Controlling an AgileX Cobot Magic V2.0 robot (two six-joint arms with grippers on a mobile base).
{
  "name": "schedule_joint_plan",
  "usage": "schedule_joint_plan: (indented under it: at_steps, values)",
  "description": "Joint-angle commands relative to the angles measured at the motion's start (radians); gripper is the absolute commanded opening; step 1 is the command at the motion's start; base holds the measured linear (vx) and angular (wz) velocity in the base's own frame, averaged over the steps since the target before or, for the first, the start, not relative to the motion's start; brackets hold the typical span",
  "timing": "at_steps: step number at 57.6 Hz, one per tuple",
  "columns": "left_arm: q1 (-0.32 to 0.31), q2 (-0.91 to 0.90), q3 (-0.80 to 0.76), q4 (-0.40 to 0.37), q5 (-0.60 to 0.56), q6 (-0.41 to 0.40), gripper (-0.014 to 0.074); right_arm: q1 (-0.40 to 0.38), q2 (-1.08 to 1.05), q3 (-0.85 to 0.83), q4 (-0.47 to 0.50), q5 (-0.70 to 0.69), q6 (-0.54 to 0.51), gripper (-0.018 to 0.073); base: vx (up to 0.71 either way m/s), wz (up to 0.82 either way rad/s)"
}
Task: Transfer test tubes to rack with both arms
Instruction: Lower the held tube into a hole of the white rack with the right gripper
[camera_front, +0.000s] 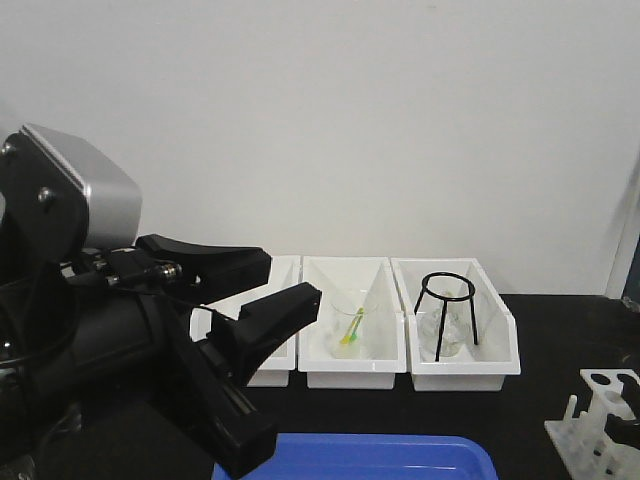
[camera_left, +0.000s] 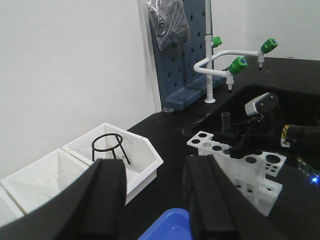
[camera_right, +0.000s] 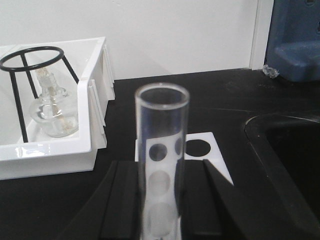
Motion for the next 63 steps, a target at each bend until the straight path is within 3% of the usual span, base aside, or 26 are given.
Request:
schedule_joint_plan:
  at_steps: [1,22,30,31,32,45,63]
  values:
    - [0.002,-0.020,-0.031,-0.004,-0.077,-0.005,0.0393,-0.004,-0.025,-0.028,0.001,-0.104,-0.006,-0.0005,0.00,0.00]
    - [0.002,-0.020,-0.031,-0.004,-0.080,-0.005,0.0393,-0.004,-0.022,-0.028,0.001,-0.100,-0.007,0.0031,0.00,0.00]
    - [0.002,-0.020,-0.031,-0.004,-0.080,-0.005,0.0393,-0.004,-0.022,-0.028,0.000,-0.100,-0.007,0.0122,0.00,0.00]
    - [0.002,-0.020,-0.031,-0.004,-0.080,-0.005,0.0393,-0.004,-0.022,-0.028,0.000,-0.105,-0.007,0.0209,0.00,0.00]
    - [0.002,-0.020,-0.031,-0.004,-0.080,-0.005,0.0393,-0.004,-0.022,-0.028,0.000,-0.107,-0.007,0.0230,0.00,0.00]
    - [0.002,-0.020,-0.031,-0.004,-0.080,-0.005,0.0393,-0.004,-0.022,-0.028,0.001,-0.150,-0.006,0.0438,0.00,0.00]
    - [0.002,-0.020,-0.031,-0.004,-0.080,-0.008,0.0393,-0.004,-0.097,-0.028,0.054,-0.272,-0.001,0.0478,0.00,0.00]
